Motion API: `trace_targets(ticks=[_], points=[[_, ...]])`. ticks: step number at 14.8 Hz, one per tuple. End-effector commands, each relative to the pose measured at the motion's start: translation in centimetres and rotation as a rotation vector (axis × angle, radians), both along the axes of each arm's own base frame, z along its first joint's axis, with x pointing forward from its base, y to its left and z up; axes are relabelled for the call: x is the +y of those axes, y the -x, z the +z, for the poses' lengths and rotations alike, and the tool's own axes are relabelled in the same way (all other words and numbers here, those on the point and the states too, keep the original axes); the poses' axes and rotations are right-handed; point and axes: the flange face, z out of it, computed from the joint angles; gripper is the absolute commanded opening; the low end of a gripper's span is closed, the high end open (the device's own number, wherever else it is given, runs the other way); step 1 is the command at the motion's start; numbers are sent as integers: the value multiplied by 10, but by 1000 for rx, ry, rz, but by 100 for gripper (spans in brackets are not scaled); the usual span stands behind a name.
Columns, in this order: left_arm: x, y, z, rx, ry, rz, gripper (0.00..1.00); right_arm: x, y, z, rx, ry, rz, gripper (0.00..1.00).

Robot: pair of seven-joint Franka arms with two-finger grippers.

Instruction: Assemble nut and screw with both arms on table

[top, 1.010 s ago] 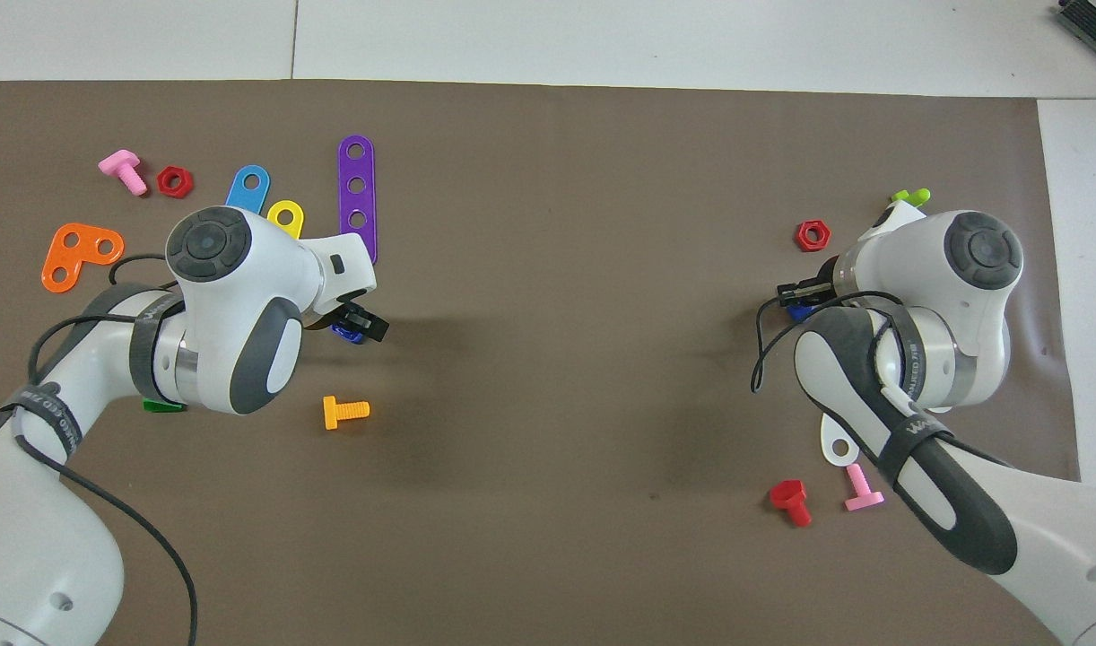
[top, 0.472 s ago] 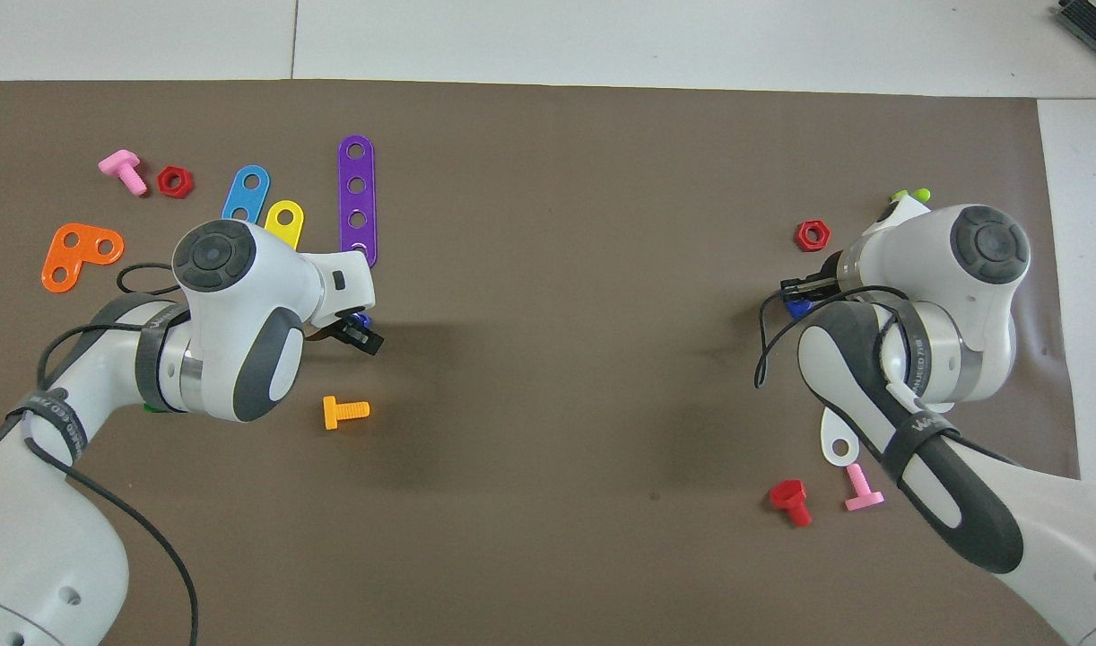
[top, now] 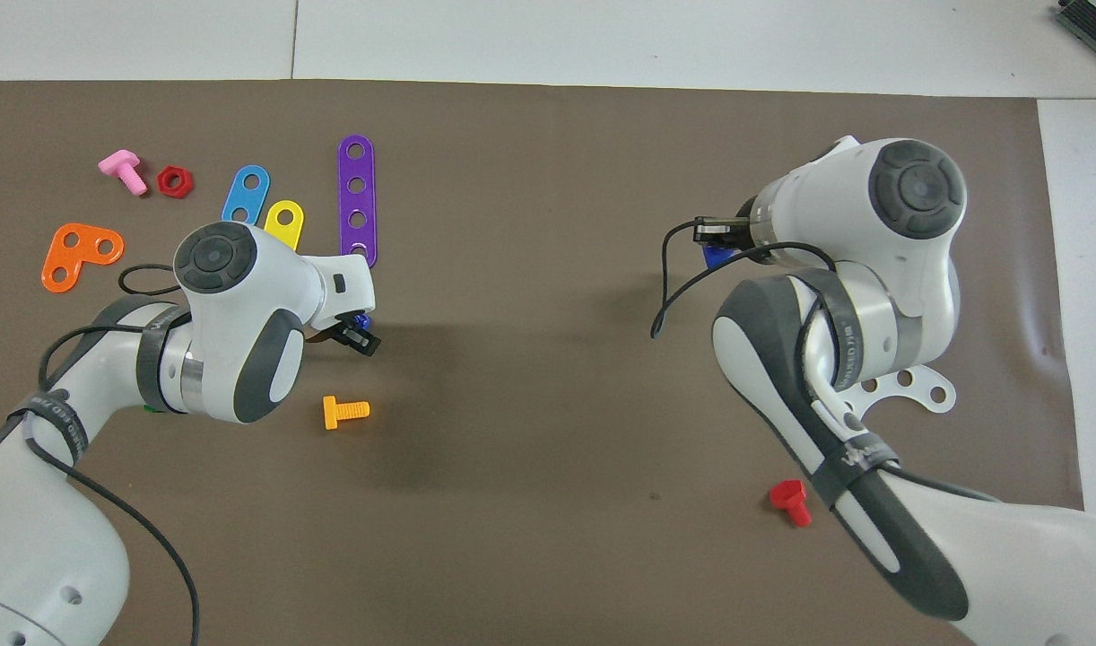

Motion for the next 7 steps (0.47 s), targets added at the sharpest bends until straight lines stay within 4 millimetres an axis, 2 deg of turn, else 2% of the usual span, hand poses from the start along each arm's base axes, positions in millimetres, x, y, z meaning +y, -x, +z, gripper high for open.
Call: trace_targets(ticks=[1, 4, 7], points=[[1, 2, 1, -14, 9, -12, 61, 56, 7, -2, -6, -38, -45, 0], [0, 0, 3, -14, 9, -11, 48, 107, 27, -7, -16, -63, -47, 0], [2, -3, 6, -15, 10, 1, 35, 143, 37, -32, -22, -73, -33, 0]])
